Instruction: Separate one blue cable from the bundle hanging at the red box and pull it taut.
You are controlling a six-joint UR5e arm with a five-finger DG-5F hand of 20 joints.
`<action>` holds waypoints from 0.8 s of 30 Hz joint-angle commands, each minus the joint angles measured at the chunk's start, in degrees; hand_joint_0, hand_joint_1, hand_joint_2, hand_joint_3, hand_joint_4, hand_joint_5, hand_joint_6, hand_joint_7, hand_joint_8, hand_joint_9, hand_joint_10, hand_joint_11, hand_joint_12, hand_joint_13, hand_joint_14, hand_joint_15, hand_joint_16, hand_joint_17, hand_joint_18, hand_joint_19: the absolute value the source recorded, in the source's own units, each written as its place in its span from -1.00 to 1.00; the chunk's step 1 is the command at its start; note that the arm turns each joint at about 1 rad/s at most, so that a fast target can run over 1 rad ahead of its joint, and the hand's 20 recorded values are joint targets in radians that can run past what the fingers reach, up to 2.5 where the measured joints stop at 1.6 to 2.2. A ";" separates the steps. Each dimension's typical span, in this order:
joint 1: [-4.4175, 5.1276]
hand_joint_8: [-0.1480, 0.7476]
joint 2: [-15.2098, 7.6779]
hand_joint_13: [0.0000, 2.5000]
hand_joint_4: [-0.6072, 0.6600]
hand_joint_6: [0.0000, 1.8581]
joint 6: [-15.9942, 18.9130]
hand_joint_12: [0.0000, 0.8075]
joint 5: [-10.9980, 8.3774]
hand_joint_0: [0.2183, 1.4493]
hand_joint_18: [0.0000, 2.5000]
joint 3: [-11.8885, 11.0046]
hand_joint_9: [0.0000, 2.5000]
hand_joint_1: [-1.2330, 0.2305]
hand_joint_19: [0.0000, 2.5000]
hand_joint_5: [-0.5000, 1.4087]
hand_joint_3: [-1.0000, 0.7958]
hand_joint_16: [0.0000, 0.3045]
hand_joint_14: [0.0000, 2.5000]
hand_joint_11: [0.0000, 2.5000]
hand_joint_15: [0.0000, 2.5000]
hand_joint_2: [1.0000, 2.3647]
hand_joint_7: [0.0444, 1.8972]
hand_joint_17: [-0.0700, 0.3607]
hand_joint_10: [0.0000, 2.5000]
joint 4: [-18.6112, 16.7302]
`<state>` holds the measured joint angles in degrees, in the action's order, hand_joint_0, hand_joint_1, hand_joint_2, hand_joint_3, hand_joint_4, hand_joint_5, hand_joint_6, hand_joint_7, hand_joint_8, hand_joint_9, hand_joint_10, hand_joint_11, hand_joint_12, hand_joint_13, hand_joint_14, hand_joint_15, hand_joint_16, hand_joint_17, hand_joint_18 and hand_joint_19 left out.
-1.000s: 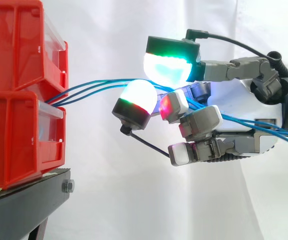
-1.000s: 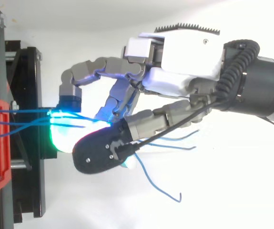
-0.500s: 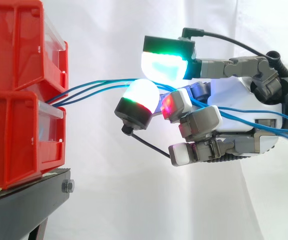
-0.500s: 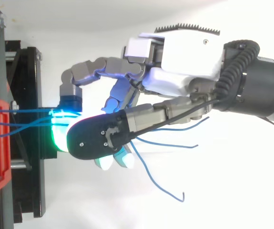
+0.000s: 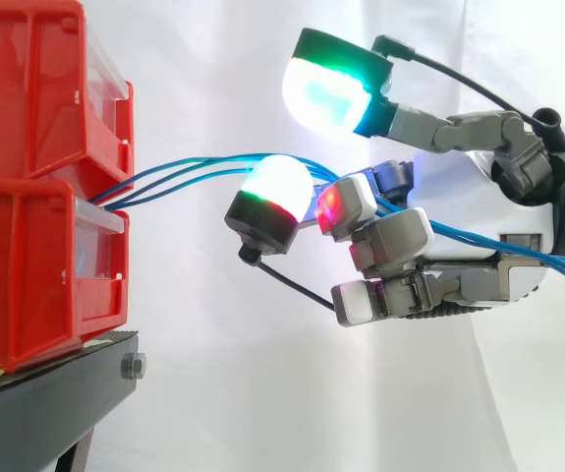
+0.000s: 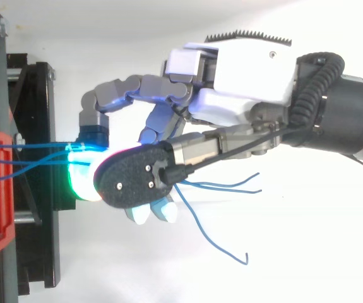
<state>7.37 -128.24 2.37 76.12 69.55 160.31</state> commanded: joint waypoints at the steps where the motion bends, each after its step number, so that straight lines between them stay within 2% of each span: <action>1: 0.01 0.12 0.00 0.07 0.33 -0.46 0.00 0.01 0.00 -0.21 -0.24 -0.03 -0.02 -0.07 -0.52 -0.57 -0.14 -0.71 -0.98 -0.34 -0.28 -0.97 0.30 -0.21 -0.98 0.00; 2: -0.08 0.11 0.00 0.07 0.32 -0.46 -0.08 0.01 0.00 -0.20 -0.24 0.06 -0.02 -0.09 -0.52 -0.57 -0.11 -0.71 -0.98 -0.34 -0.27 -0.97 0.30 -0.21 -0.98 0.18; 4: 0.01 0.10 0.00 0.06 0.32 -0.46 -0.08 0.00 0.00 -0.13 -0.26 0.06 -0.02 -0.21 -0.48 -0.58 0.14 -0.71 -0.98 -0.34 -0.27 -0.97 0.27 -0.21 -0.98 0.18; 8: 0.01 0.08 0.00 0.05 0.30 -0.46 -0.08 0.00 0.00 -0.09 -0.28 -0.03 -0.05 -0.29 -0.46 -0.59 0.20 -0.71 -0.98 -0.34 -0.27 -0.97 0.26 -0.21 -0.98 0.18; 10: 0.01 0.06 0.00 0.02 0.29 -0.46 -0.08 -0.01 0.00 -0.08 -0.29 -0.03 -0.10 -0.36 -0.47 -0.60 0.10 -0.71 -0.98 -0.34 -0.27 -0.97 0.26 -0.21 -0.98 0.00; 12: 0.01 0.06 0.00 0.00 0.32 -0.46 -0.08 0.00 0.00 -0.23 -0.26 -0.03 -0.11 -0.39 -0.52 -0.61 -0.26 -0.71 -0.98 -0.33 -0.28 -0.98 0.27 -0.21 -0.98 0.00; 13: 0.01 0.06 0.00 -0.01 0.32 -0.46 -0.08 0.00 0.00 -0.27 -0.26 -0.03 -0.11 -0.39 -0.51 -0.61 -0.32 -0.71 -0.98 -0.32 -0.27 -0.99 0.28 -0.21 -0.98 0.00; 14: -0.08 0.07 0.00 0.00 0.34 -0.46 -0.26 0.01 0.00 -0.33 -0.26 0.06 -0.12 -0.35 -0.51 -0.61 -0.42 -0.71 -0.98 -0.33 -0.28 -1.00 0.28 -0.21 -0.98 0.00; 15: -0.08 0.09 0.00 0.00 0.35 -0.46 -0.26 0.02 0.00 -0.39 -0.26 0.06 -0.10 -0.17 -0.50 -0.59 -0.44 -0.70 -0.98 -0.33 -0.28 -1.00 0.28 -0.20 -0.98 0.00; 18: 0.01 0.10 0.00 0.04 0.33 -0.46 -0.96 0.00 0.00 -0.35 -0.22 -0.03 -0.05 0.12 -0.48 -0.57 -0.44 -0.70 -0.98 -0.35 -0.28 -1.00 0.32 -0.20 -0.98 0.00; 19: 0.01 0.09 0.00 0.05 0.33 -0.46 -1.23 0.01 0.00 -0.35 -0.22 0.06 -0.04 0.12 -0.48 -0.57 -0.44 -0.70 -0.98 -0.34 -0.28 -1.00 0.32 -0.20 -0.98 0.00; 20: 0.01 0.10 0.00 0.05 0.34 -0.46 -1.40 0.01 -0.09 -0.32 -0.22 -0.03 -0.04 0.12 -0.48 -0.57 -0.43 -0.70 -0.98 -0.34 -0.28 -1.00 0.32 -0.20 -0.98 0.00; 23: 0.10 0.10 0.00 0.06 0.33 -0.46 -1.58 0.01 -0.09 -0.26 -0.22 -0.03 -0.03 0.00 -0.49 -0.57 -0.23 -0.70 -0.98 -0.34 -0.28 -0.98 0.32 -0.20 -0.98 0.00; 24: 0.19 0.10 0.00 0.06 0.29 -0.46 -1.67 0.01 -0.09 -0.21 -0.22 0.06 -0.03 -0.07 -0.48 -0.57 -0.05 -0.70 -0.98 -0.34 -0.28 -0.97 0.31 -0.20 -0.98 0.00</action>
<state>7.43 -128.24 0.98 76.05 69.57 160.31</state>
